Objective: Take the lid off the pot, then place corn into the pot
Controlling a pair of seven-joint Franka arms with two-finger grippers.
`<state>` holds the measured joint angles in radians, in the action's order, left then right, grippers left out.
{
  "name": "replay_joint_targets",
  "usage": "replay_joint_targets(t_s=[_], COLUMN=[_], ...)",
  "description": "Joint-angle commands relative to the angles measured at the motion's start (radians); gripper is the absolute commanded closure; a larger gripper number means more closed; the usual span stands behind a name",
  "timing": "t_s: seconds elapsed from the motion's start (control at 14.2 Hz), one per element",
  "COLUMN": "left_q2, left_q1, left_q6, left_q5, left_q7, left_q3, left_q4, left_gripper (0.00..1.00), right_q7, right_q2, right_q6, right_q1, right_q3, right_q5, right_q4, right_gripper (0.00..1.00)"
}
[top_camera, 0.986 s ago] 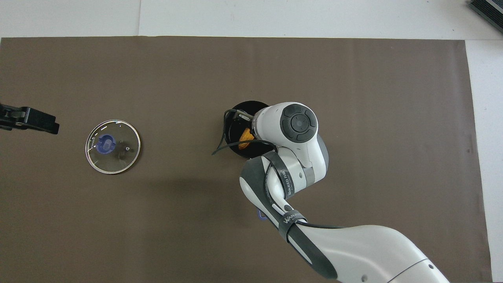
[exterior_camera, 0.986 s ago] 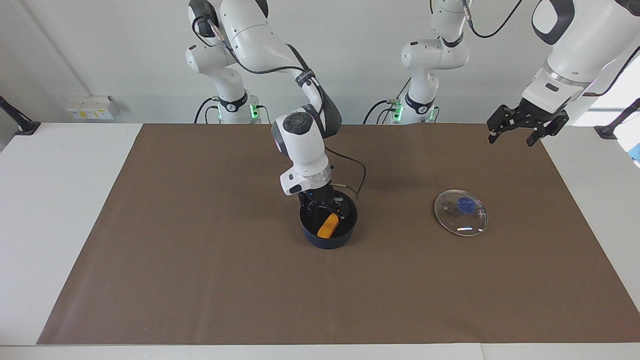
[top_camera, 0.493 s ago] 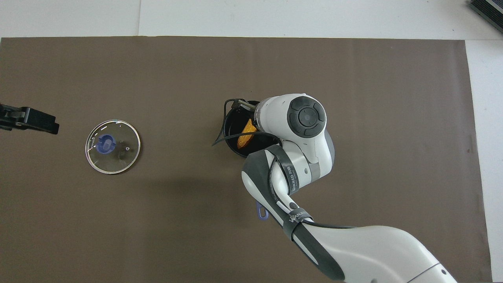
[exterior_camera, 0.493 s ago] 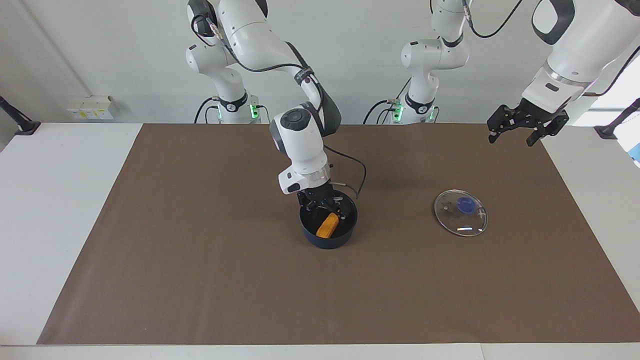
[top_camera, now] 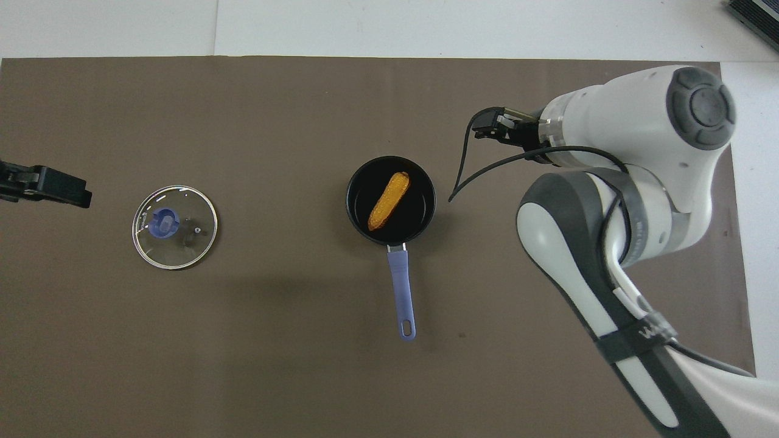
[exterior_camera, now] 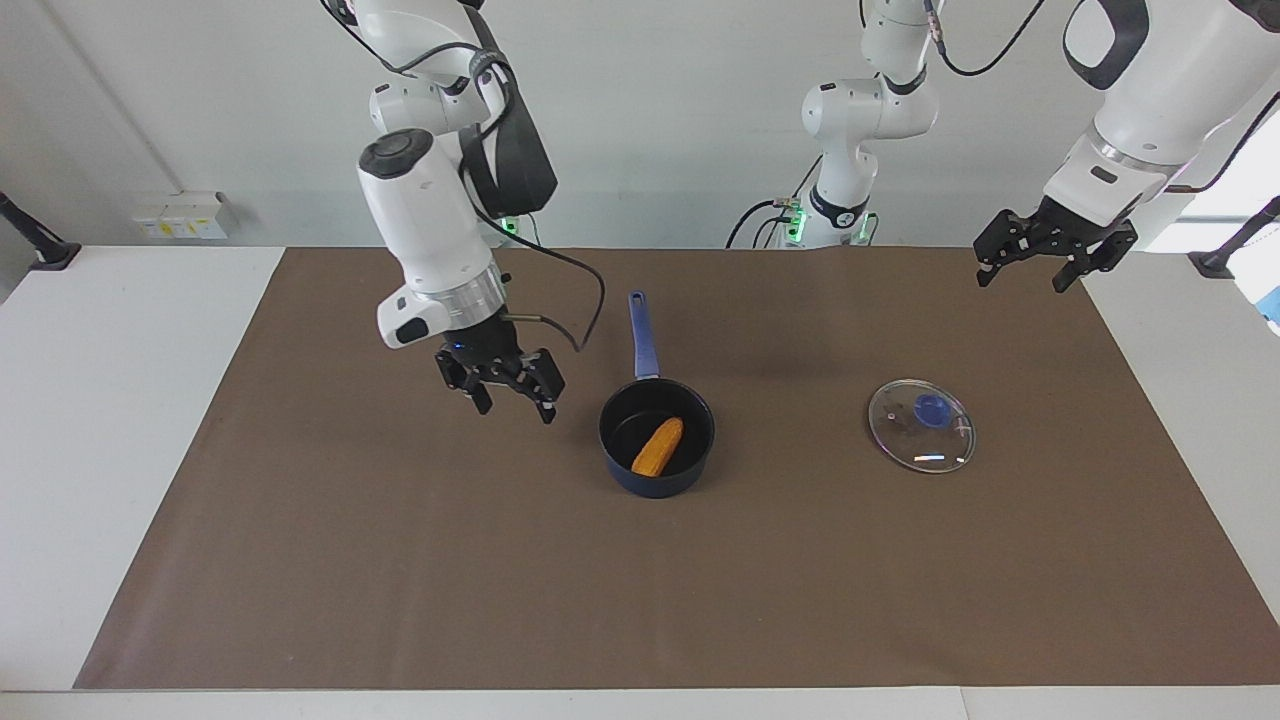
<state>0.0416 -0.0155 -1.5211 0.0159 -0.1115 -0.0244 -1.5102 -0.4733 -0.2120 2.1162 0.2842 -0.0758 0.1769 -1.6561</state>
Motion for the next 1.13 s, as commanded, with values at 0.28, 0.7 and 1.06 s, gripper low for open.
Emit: replay_joint_targets(t_s=[0.28,0.7,1.06], left_q2=[-0.022,-0.022,-0.022], left_q1=[0.009,0.009,0.009], left_q6=[0.006,0.006,0.006], left_q5=[0.007,0.007,0.007], left_q7=[-0.004,-0.004,-0.004], left_q3=[-0.003,-0.003,-0.003], left_q4=[-0.022,-0.022,-0.022], left_gripper=[0.0,0.0,0.0], right_q7=[0.179,0.321,0.493], right_q2=[0.19,0.235,0.27], right_q6=[-0.258,-0.485,-0.581], right_q1=[-0.141,-0.226,-0.237], right_q3=[0.01,-0.007,-0.025], right_q5=[-0.068,-0.154,-0.172], right_q4=[-0.016,0.082,0.133], right_gripper=[0.0,0.0,0.0])
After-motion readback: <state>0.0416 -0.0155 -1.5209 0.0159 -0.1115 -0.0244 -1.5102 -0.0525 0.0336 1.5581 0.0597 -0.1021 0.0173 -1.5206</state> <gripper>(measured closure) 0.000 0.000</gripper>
